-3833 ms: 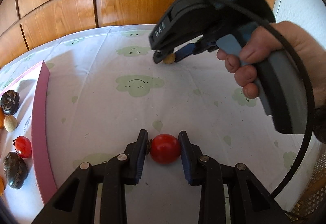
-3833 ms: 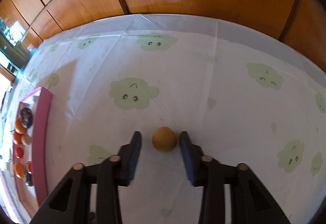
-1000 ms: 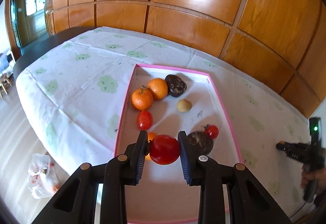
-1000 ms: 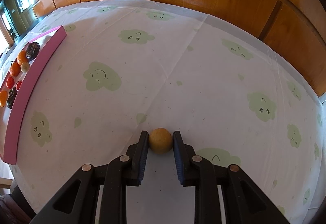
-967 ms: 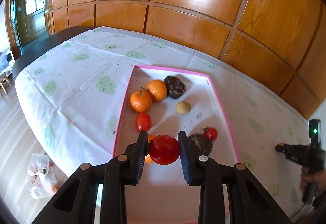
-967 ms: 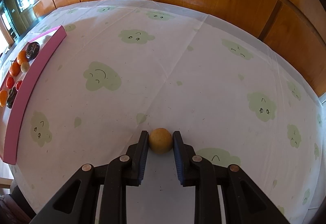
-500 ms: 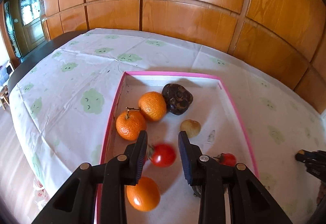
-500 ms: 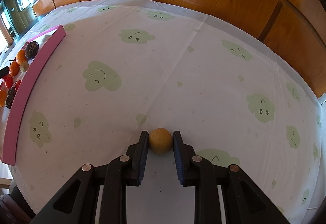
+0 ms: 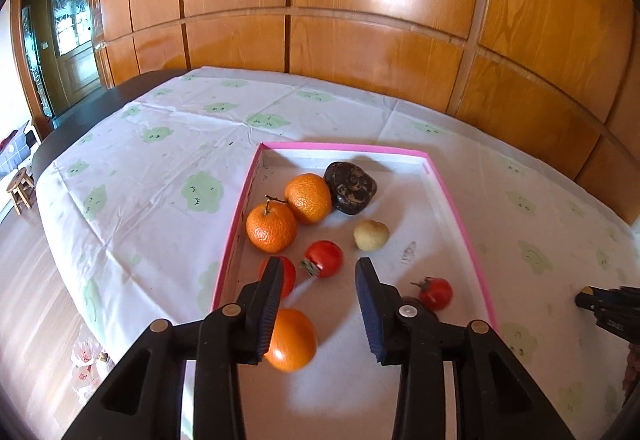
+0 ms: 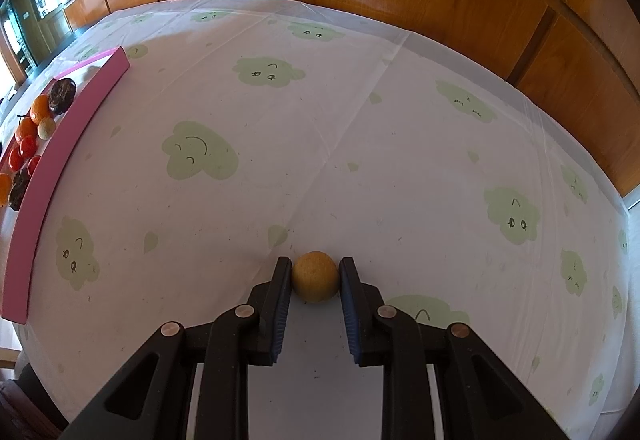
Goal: Organize fruits
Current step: 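Lower the cherry tomato into the tray and open the left gripper, then hold the small tan fruit in the right gripper above the cloth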
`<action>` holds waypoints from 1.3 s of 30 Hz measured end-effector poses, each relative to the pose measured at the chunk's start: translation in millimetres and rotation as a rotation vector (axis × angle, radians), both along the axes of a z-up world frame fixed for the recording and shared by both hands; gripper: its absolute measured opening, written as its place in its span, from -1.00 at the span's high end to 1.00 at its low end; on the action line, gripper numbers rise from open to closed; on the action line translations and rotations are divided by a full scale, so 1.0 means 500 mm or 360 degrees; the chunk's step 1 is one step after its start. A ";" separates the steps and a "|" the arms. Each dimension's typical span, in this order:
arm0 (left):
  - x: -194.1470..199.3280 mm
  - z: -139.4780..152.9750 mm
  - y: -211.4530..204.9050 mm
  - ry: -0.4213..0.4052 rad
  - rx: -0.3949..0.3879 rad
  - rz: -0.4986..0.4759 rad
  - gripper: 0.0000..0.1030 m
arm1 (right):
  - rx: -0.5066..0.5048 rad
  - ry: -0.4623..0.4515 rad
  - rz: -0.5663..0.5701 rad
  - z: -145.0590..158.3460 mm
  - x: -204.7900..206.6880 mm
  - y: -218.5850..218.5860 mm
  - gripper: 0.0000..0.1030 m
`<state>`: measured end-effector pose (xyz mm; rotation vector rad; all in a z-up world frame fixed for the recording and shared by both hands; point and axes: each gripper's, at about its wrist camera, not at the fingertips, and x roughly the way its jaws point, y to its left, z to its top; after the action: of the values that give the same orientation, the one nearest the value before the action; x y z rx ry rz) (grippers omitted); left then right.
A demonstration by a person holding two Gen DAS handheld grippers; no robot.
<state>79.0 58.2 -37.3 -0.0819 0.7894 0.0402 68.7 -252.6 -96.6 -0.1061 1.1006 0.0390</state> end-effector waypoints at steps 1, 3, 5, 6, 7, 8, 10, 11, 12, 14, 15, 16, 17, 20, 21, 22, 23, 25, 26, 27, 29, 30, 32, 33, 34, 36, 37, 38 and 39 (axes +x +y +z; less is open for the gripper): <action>-0.007 0.005 -0.002 -0.0012 0.0002 -0.0006 0.25 | -0.0003 -0.0001 0.0000 0.000 -0.001 0.001 0.54; -0.026 0.017 -0.006 -0.0040 0.0009 -0.0022 0.24 | -0.0007 -0.0003 0.0000 0.001 -0.002 0.003 0.54; -0.040 0.025 -0.009 -0.0055 0.0014 -0.0037 0.23 | -0.0010 -0.0004 0.0001 0.001 -0.003 0.006 0.54; -0.047 0.030 -0.011 -0.0064 0.0018 -0.0045 0.23 | -0.0012 -0.0006 0.0001 0.001 -0.004 0.006 0.54; -0.055 0.034 -0.012 -0.0073 0.0021 -0.0052 0.23 | -0.0017 -0.0008 0.0003 0.001 -0.005 0.007 0.54; -0.061 0.037 -0.013 -0.0079 0.0023 -0.0057 0.23 | -0.0021 -0.0010 0.0005 0.002 -0.006 0.009 0.54; -0.070 0.043 -0.014 -0.0089 0.0029 -0.0064 0.23 | -0.0026 -0.0014 0.0004 0.002 -0.008 0.011 0.54; -0.077 0.046 -0.015 -0.0099 0.0039 -0.0070 0.23 | -0.0029 -0.0016 0.0006 0.002 -0.009 0.012 0.54; -0.081 0.048 -0.016 -0.0107 0.0049 -0.0073 0.22 | -0.0032 -0.0018 0.0006 0.002 -0.010 0.013 0.54; -0.089 0.052 -0.019 -0.0124 0.0068 -0.0083 0.20 | -0.0038 -0.0021 0.0010 0.003 -0.012 0.015 0.54; -0.094 0.054 -0.021 -0.0131 0.0077 -0.0090 0.19 | -0.0038 -0.0022 0.0011 0.003 -0.013 0.016 0.54; -0.096 0.055 -0.021 -0.0134 0.0078 -0.0094 0.19 | -0.0037 -0.0023 0.0010 0.003 -0.013 0.017 0.54; -0.100 0.056 -0.023 -0.0137 0.0084 -0.0101 0.19 | -0.0037 -0.0023 0.0011 0.004 -0.013 0.017 0.54; -0.110 0.058 -0.028 -0.0144 0.0100 -0.0114 0.19 | -0.0030 -0.0021 0.0022 0.004 -0.013 0.015 0.54; -0.112 0.058 -0.028 -0.0142 0.0098 -0.0117 0.19 | -0.0026 -0.0021 0.0019 0.004 -0.013 0.014 0.54; -0.114 0.058 -0.028 -0.0143 0.0100 -0.0120 0.19 | -0.0032 -0.0023 0.0021 0.003 -0.013 0.014 0.54; -0.118 0.058 -0.028 -0.0144 0.0105 -0.0123 0.19 | -0.0040 -0.0024 0.0024 0.003 -0.013 0.014 0.54; -0.121 0.057 -0.028 -0.0141 0.0106 -0.0123 0.19 | -0.0046 -0.0027 0.0025 0.003 -0.013 0.015 0.54; -0.122 0.055 -0.028 -0.0137 0.0107 -0.0123 0.19 | -0.0046 -0.0027 0.0024 0.003 -0.014 0.016 0.54; -0.123 0.055 -0.027 -0.0134 0.0105 -0.0121 0.19 | -0.0047 -0.0027 0.0024 0.003 -0.014 0.016 0.54; -0.124 0.054 -0.025 -0.0133 0.0108 -0.0114 0.19 | -0.0053 -0.0028 0.0025 0.003 -0.014 0.018 0.54; -0.125 0.055 -0.024 -0.0135 0.0109 -0.0110 0.19 | -0.0054 -0.0028 0.0025 0.003 -0.014 0.019 0.54; -0.126 0.057 -0.020 -0.0143 0.0110 -0.0098 0.19 | -0.0057 -0.0029 0.0025 0.003 -0.014 0.019 0.54; -0.127 0.058 -0.019 -0.0146 0.0109 -0.0092 0.19 | -0.0063 -0.0029 0.0027 0.003 -0.015 0.021 0.54; -0.128 0.060 -0.017 -0.0151 0.0107 -0.0086 0.19 | -0.0068 -0.0031 0.0029 0.003 -0.015 0.021 0.54; -0.131 0.065 -0.012 -0.0165 0.0108 -0.0071 0.19 | -0.0071 -0.0031 0.0028 0.004 -0.016 0.023 0.54; -0.132 0.067 -0.009 -0.0172 0.0110 -0.0061 0.19 | -0.0071 -0.0030 0.0028 0.004 -0.015 0.023 0.54; -0.132 0.069 -0.007 -0.0177 0.0109 -0.0054 0.19 | -0.0070 -0.0030 0.0028 0.004 -0.016 0.023 0.54; -0.133 0.073 -0.005 -0.0187 0.0107 -0.0044 0.19 | -0.0072 -0.0031 0.0027 0.004 -0.016 0.023 0.54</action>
<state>12.5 55.9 -0.9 -0.0093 0.6712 0.0351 61.0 -241.1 -94.7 -0.1561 1.0816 0.0283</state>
